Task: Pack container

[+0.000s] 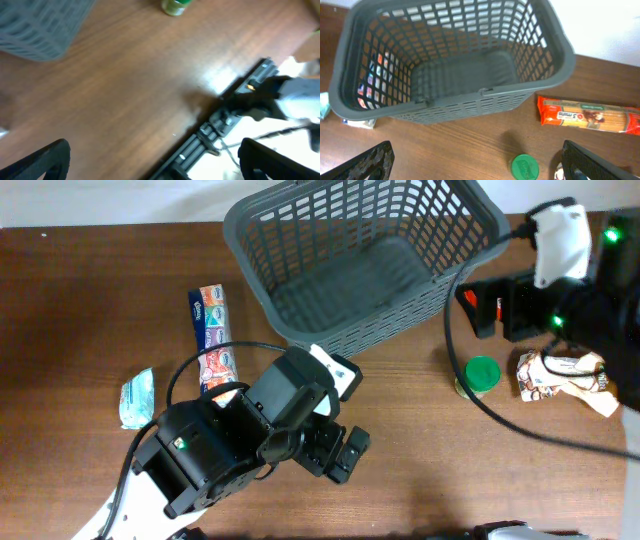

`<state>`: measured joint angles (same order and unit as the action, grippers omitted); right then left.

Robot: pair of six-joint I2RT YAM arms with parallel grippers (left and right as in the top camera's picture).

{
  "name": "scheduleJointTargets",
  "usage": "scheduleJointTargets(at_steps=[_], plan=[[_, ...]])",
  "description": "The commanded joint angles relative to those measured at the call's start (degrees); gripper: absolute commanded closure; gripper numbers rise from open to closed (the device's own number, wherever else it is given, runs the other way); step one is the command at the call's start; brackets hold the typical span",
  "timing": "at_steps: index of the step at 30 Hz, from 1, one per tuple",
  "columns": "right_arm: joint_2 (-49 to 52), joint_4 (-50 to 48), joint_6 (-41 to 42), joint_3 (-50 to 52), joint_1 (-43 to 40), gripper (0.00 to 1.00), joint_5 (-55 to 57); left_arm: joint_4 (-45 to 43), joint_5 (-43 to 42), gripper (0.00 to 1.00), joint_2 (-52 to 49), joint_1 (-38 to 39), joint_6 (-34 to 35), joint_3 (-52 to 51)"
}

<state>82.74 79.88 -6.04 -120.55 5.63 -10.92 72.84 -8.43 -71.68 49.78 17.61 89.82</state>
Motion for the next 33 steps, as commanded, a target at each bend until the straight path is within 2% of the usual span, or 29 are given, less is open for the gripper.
scheduleJointTargets(at_steps=[1,9,18,23,28,33], plan=[[3.3,0.2,-2.1,-0.9,-1.0,0.01,-2.7,0.1,-6.8,0.01,-0.1,0.3,0.4,1.1],[6.9,-1.4,-7.1,-1.0,-10.5,0.01,-10.6,-1.2,-6.7,0.01,-2.8,0.3,1.4,1.1],[9.8,-9.4,-7.0,-1.0,-22.7,0.01,-21.4,-6.2,3.0,0.01,-6.2,0.3,1.4,1.1],[14.1,-12.1,-5.2,-1.0,-23.8,0.01,-25.2,-7.9,2.9,0.01,-7.9,0.3,1.5,1.1],[19.1,-12.0,-5.2,-1.0,-22.0,0.01,-33.5,-7.5,2.0,0.01,-9.6,0.3,1.5,1.1],[20.1,-12.2,-5.0,-1.0,-21.4,0.01,-36.7,-7.3,1.8,0.01,-10.1,0.3,1.5,1.1]])
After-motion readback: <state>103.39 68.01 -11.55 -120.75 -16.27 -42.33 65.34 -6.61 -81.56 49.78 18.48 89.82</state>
